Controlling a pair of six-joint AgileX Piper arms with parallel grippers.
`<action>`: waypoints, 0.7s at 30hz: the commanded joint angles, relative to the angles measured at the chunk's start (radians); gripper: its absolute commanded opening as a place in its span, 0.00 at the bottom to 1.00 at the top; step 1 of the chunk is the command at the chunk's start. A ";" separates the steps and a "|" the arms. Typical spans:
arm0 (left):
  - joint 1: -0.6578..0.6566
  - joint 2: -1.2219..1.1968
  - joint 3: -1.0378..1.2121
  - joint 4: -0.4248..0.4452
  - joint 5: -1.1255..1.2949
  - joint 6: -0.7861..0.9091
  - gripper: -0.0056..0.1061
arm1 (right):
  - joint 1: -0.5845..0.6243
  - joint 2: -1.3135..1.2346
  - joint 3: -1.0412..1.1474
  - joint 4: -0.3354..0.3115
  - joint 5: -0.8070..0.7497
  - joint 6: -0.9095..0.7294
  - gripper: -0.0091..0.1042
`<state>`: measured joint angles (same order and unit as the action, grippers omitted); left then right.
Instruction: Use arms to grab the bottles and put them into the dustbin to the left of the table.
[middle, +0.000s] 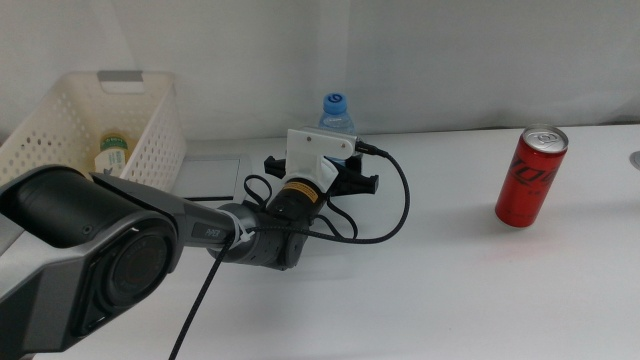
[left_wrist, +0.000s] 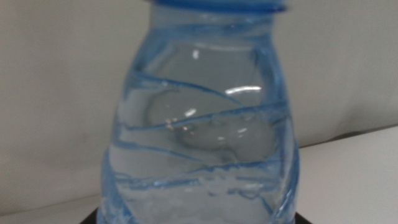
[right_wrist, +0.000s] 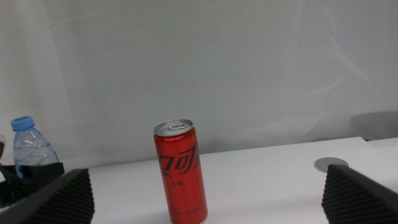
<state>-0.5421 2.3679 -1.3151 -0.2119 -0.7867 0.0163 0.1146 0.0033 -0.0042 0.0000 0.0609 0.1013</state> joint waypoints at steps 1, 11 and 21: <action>0.010 -0.001 -0.008 -0.017 0.009 0.002 0.48 | -0.005 -0.031 0.038 -0.007 -0.016 -0.004 0.99; 0.026 -0.015 -0.008 -0.006 0.073 0.002 0.02 | -0.005 -0.031 0.038 -0.007 -0.016 -0.004 0.99; 0.052 -0.212 -0.008 -0.008 0.232 0.124 0.02 | -0.005 -0.031 0.038 -0.007 -0.016 -0.004 0.99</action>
<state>-0.5011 2.2318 -1.3170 -0.2098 -0.5212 0.1058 0.1146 0.0033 -0.0042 0.0000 0.0609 0.1031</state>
